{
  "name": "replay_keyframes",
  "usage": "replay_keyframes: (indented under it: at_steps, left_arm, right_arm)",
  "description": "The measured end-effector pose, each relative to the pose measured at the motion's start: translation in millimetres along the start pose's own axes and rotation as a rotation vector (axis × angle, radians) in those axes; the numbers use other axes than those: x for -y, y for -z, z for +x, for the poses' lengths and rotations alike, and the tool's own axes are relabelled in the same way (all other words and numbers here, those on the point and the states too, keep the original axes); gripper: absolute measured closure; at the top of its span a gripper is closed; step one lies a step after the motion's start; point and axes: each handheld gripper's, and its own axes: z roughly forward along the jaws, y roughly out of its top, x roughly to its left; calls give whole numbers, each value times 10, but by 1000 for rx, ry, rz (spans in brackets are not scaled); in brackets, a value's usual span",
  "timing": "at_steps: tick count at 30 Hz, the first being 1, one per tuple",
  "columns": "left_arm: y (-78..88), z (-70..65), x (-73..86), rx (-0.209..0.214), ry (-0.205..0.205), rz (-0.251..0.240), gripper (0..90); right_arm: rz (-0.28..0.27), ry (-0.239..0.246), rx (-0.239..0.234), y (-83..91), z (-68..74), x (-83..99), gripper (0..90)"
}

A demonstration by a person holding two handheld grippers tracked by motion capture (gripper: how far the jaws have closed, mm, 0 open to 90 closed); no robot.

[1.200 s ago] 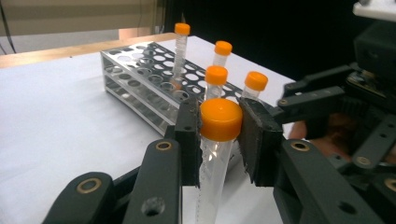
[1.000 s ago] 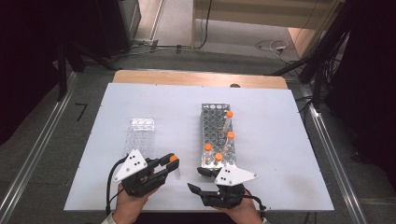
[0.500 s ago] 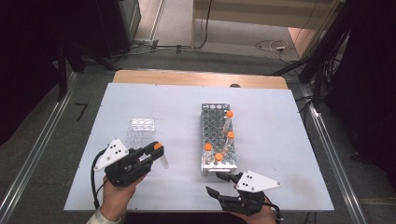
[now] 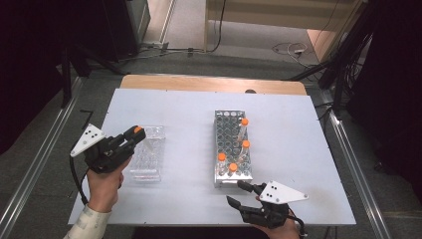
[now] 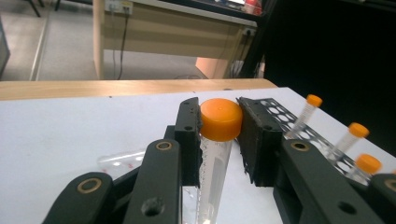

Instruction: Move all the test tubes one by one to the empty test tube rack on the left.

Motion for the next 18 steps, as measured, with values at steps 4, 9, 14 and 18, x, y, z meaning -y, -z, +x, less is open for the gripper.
replay_keyframes:
  at_steps: [4, 9, 14, 18]
  left_arm:
    - [-49, 90, -36, -21, 10, -3, 699]
    - [-93, 168, -63, -54, 12, -7, 699]
    - [-159, 222, -80, -75, 13, -12, 699]
    - [-182, 274, -113, -94, 18, -22, 699]
  right_arm:
    - [1, -5, 3, 3, -6, 1, 412]
    - [-2, -6, 3, 9, -9, 3, 416]
    - [-4, -5, 7, 10, -16, 3, 416]
    - [-5, -7, 9, 11, -20, 6, 416]
